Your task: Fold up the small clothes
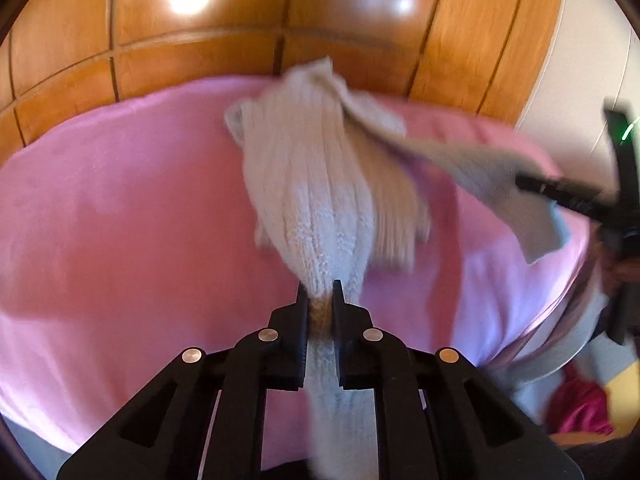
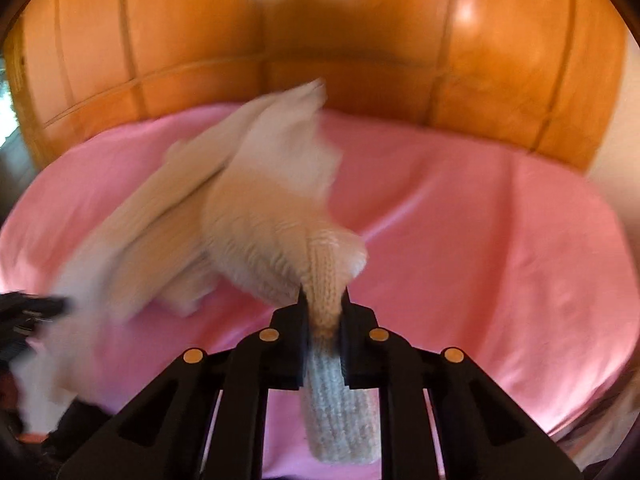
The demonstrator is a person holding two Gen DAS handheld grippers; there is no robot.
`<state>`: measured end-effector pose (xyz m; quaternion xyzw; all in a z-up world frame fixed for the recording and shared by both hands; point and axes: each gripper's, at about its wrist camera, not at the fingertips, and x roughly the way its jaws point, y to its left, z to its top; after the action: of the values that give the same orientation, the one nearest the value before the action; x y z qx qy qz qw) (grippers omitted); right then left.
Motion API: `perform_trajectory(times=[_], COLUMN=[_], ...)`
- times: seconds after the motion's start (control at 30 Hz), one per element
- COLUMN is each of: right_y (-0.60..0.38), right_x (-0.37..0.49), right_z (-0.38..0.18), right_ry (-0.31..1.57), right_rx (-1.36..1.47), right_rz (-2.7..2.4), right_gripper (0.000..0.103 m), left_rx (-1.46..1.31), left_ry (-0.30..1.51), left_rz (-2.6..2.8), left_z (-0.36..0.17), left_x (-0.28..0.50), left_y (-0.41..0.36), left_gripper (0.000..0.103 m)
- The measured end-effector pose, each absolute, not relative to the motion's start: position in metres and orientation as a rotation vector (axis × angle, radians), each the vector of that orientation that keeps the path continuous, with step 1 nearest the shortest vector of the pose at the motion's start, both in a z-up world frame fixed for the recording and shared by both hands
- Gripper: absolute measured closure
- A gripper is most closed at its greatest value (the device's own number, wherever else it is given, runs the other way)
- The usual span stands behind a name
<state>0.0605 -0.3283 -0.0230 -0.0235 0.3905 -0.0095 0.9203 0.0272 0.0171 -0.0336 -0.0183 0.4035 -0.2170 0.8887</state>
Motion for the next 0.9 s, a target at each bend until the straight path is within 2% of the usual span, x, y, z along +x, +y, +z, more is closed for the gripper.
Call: perform_trajectory(times=[0.2,0.33,0.5,0.53,0.57,0.63,0.7,0.77,0.9], right_y=[-0.409,-0.46,-0.484,-0.486,-0.486,-0.479,-0.468,-0.446,-0.39], right_x=[0.123,0.178,0.238,0.246,0.253,0.252,0.241,0.219,0.175], right_z=[0.005,0.01,-0.002,-0.008,-0.012,-0.015,-0.012,-0.012,-0.025], right_ry=[0.745,0.765,0.832,0.851,0.864,0.86,0.836,0.813,0.866], right_rx=[-0.106,-0.093,-0.114,-0.106,-0.096,-0.088,-0.065,0.004,0.23], right_rz=[-0.303,-0.449,-0.533,-0.533,-0.531,-0.517,-0.469,-0.352,0.037], right_gripper=[0.092,0.092,0.091,0.085,0.074,0.059,0.051,0.046,0.046], left_rx=[-0.219,-0.223,-0.141,-0.129,-0.131,-0.147,-0.171,-0.202,-0.311], left_ry=[0.68,0.606,0.629,0.648,0.673,0.733,0.74,0.743,0.803], left_rz=[-0.389,-0.152,0.138,0.188,0.212,0.236,0.221,0.141,-0.074], left_z=[0.043,0.085,0.093,0.09,0.084,0.069,0.06,0.044,0.008], left_x=[0.084,0.167,0.267,0.283,0.296,0.312,0.307,0.29,0.259], left_y=[0.089,0.138,0.169,0.175,0.178,0.182,0.182,0.172,0.154], left_gripper=[0.094,0.094,0.103,0.103,0.103,0.094,0.069,0.065,0.065])
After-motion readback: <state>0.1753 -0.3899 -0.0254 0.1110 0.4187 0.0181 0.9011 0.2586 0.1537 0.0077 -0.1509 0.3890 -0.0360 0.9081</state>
